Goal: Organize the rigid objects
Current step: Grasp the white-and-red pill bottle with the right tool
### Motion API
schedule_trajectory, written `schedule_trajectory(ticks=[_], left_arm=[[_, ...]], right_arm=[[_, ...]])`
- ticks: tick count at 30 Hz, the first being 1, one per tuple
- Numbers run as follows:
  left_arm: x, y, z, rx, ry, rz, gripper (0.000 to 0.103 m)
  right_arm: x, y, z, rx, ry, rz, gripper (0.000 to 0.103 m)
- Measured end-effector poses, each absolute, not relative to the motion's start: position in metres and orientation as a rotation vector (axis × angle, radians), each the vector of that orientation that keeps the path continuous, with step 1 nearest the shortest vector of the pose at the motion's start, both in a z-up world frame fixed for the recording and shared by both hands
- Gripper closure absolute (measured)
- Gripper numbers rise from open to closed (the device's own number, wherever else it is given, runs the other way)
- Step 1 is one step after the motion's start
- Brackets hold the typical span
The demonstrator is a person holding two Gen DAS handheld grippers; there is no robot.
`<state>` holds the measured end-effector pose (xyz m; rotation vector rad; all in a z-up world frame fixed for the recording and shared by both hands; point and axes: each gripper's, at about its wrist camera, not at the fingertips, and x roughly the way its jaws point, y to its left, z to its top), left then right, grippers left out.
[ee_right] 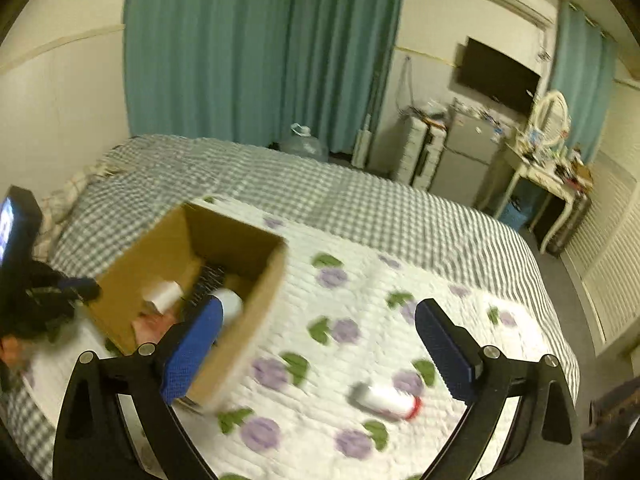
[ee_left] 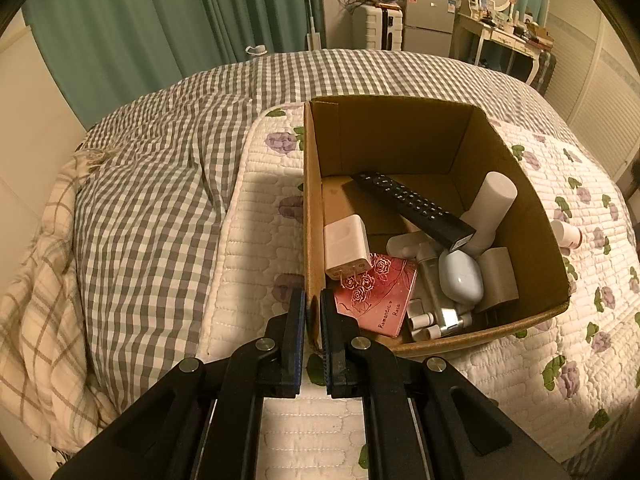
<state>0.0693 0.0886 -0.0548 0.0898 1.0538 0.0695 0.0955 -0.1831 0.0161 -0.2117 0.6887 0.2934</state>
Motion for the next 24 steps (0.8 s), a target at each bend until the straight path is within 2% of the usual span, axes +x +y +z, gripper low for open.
schedule_trajectory(ticks=[12,24], left_arm=[[0.070,0.089,-0.055,0.096,1.058,0.077,0.096],[0.070,0.089,-0.055,0.093,1.059,0.074,0.096]], right_arm=[[0.132,-0.272,-0.108,-0.056,0.927,0.095,0.006],[0.149,-0.274,-0.151,0.017,1.022,0.078,0.006]])
